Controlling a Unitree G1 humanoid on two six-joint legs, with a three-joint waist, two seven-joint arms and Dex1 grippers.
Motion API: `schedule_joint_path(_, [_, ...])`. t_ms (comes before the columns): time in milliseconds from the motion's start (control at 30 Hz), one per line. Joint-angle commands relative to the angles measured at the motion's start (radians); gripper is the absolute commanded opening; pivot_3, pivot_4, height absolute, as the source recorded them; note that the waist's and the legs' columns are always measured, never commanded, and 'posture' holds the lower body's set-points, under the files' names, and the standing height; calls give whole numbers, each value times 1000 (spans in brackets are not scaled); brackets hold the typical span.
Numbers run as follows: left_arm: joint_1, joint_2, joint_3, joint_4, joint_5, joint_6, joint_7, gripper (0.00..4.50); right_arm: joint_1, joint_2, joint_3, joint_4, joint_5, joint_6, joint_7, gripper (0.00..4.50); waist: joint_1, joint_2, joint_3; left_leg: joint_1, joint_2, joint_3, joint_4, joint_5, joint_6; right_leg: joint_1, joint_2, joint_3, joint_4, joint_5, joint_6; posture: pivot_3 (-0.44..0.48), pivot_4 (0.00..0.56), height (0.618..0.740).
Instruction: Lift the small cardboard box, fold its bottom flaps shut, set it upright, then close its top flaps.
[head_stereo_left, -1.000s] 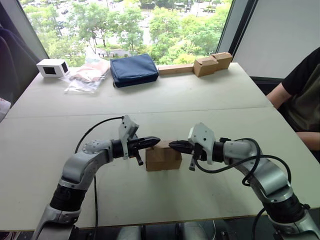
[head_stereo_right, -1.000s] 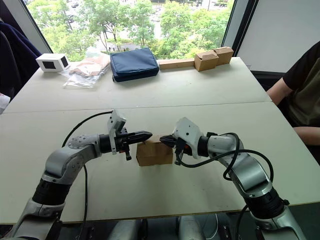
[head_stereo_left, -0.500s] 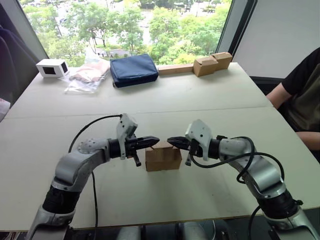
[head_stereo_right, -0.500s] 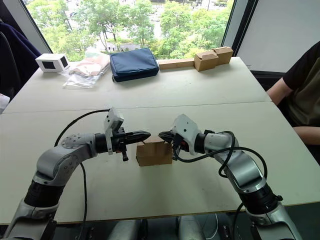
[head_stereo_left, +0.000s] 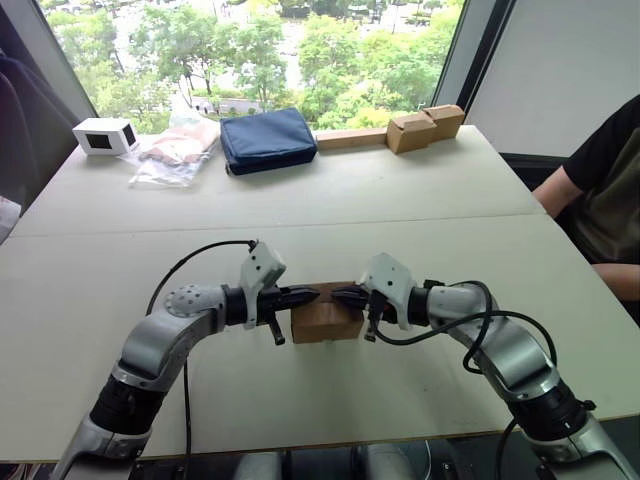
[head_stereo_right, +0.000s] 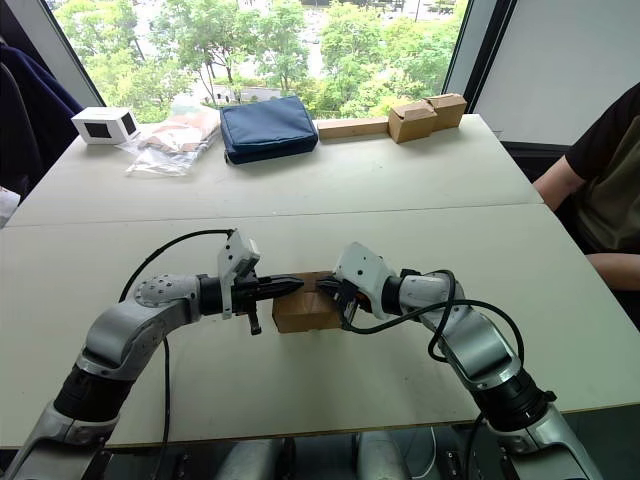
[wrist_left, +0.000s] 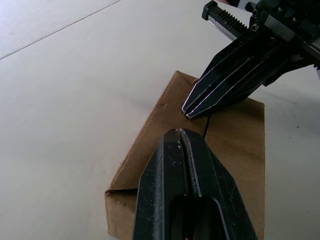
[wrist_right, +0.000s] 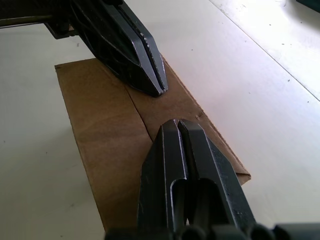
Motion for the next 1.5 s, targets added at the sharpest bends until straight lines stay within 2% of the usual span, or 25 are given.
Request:
schedule_joint_path(33, [1,1,-2,-22,3,-9,-3,41,6,-4,5,-1,-15,-14,3,0,0,0,0,0,0,0,0,0,0,0,0,0,0,0,0,0,150,740])
schedule_joint_path(333, [23,-11,28,-45,-12,-17,10,41,20,-9,-13,2,-17,-25,6,0,0,0,0,0,0,0,0,0,0,0,0,0,0,0,0,0,150,740])
schedule_joint_path(600, [49,-65,42,-85,100,-108,176,41,11,21,-99,24,28,-52,-17,0,1,0,0,0,0,0,0,0,0,0,0,0,0,0,0,0,150,740])
schedule_joint_path(667, [45,-62,46,-83,58,-57,154,41,4,38,-136,29,65,-44,-19,0,0,0,0,0,0,0,0,0,0,0,0,1,0,0,0,0,150,740])
schedule_joint_path(767, [31,-99,82,-83,18,-46,185,41,-9,78,-220,20,170,-5,-17,0,0,0,0,0,0,0,0,0,0,0,0,1,0,0,0,0,150,740])
schedule_joint_path(900, [35,-121,184,-132,-107,28,205,41,-16,82,-316,-3,274,63,-27,0,1,0,0,0,0,0,0,0,0,0,0,1,0,0,0,0,150,740])
schedule_joint_path(1000, [70,-70,258,-181,-162,85,206,41,3,50,-380,-17,331,111,-28,0,-1,0,0,0,0,0,0,0,0,0,-1,1,0,0,0,0,150,740])
schedule_joint_path(1167, [209,42,351,-265,-238,157,181,41,104,-24,-429,-52,360,148,-19,0,-2,0,0,0,0,0,-1,0,0,0,-1,2,-1,0,0,0,150,740])
schedule_joint_path(1333, [350,144,391,-297,-260,160,115,41,243,-105,-433,-72,343,138,12,0,3,0,0,1,0,0,-1,0,0,1,-2,1,-1,0,0,0,150,740])
schedule_joint_path(1500, [486,187,384,-314,-235,123,69,41,328,-137,-420,-72,329,115,31,0,-1,1,0,1,0,0,-2,0,0,1,-2,1,-2,-1,-2,0,150,740])
